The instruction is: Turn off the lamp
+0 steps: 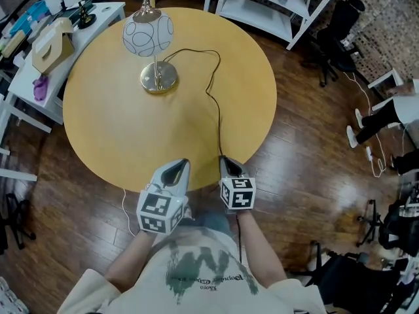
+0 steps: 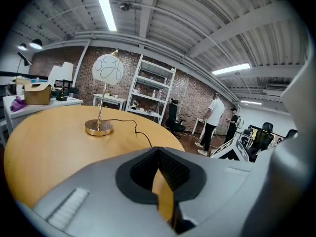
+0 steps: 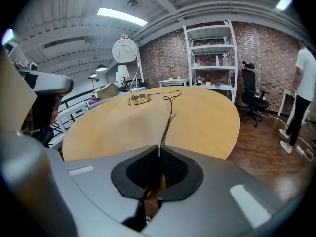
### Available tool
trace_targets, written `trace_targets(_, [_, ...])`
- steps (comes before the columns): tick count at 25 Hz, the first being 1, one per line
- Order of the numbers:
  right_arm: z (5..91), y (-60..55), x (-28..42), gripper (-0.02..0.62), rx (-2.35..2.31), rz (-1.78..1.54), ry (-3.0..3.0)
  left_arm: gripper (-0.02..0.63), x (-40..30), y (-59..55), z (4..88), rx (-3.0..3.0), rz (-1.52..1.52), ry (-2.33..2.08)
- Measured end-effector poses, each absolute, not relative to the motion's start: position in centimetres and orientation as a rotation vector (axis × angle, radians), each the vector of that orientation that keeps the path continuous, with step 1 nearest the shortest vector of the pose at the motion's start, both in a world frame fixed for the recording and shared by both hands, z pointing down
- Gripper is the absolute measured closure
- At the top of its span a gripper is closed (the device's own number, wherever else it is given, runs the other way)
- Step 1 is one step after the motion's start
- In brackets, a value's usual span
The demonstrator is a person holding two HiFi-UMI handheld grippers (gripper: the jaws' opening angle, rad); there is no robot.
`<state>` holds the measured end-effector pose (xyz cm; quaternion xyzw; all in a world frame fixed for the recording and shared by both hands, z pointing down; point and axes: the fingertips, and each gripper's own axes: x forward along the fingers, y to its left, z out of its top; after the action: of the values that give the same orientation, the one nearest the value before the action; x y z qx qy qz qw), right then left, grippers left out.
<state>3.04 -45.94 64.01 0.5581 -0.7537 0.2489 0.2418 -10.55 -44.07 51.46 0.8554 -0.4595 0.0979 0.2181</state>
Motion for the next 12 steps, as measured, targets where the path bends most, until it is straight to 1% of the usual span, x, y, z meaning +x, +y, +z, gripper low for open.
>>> trace_targets(12, [63.46, -45.94, 3.01, 0.586, 1.526, 0.628, -2.063, 0.611, -10.89, -43.44, 51.12, 2.355, 0.250, -1.308])
